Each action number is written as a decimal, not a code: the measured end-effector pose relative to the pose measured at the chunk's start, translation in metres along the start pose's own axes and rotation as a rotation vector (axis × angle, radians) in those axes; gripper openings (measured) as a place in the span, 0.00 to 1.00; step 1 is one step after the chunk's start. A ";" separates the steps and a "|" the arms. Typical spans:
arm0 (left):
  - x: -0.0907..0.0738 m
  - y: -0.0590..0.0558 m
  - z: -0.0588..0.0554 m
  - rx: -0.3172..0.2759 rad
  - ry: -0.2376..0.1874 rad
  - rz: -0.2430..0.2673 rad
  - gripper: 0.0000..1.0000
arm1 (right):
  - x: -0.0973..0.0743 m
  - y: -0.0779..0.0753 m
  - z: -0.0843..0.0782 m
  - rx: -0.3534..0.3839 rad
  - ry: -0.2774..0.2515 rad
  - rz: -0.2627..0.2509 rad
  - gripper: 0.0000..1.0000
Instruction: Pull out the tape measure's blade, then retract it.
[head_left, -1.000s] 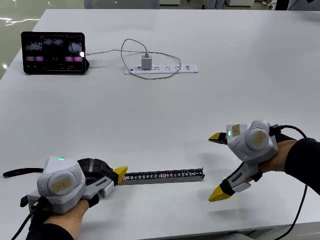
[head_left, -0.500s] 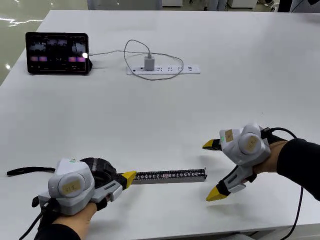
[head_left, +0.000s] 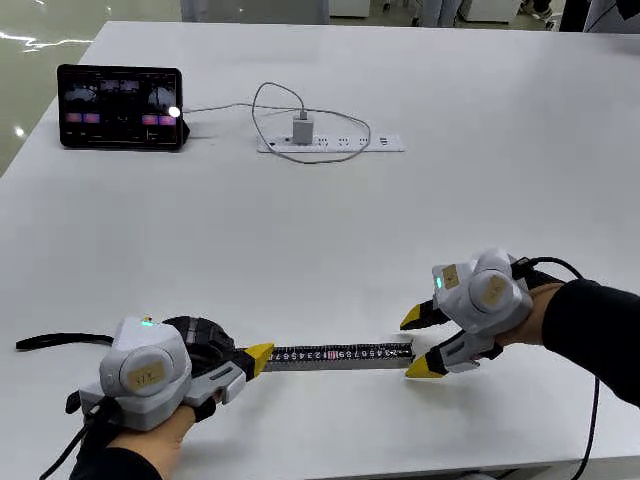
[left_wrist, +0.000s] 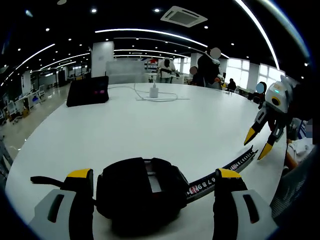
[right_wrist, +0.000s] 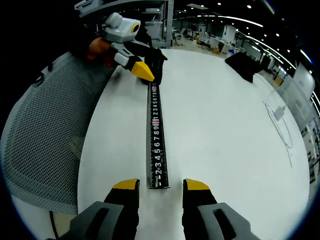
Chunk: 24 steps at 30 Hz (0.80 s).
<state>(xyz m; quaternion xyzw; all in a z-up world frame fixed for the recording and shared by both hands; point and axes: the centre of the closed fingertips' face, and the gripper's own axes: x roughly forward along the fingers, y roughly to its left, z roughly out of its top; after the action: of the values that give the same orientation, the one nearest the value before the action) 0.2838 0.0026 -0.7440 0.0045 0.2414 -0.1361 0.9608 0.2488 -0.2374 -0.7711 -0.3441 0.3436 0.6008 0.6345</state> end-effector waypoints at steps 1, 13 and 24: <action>0.000 0.000 0.000 -0.003 0.001 0.000 0.99 | -0.001 -0.001 0.000 0.002 -0.002 -0.001 0.30; 0.001 0.000 0.000 0.007 -0.003 0.001 0.99 | 0.001 0.002 -0.003 -0.009 0.006 0.006 0.17; 0.001 0.004 -0.001 0.011 0.005 0.014 0.99 | 0.007 0.002 -0.004 0.013 0.014 0.044 0.12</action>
<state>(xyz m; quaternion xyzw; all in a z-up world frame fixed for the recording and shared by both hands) 0.2851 0.0061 -0.7457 0.0119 0.2432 -0.1305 0.9611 0.2473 -0.2373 -0.7790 -0.3366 0.3595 0.6099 0.6209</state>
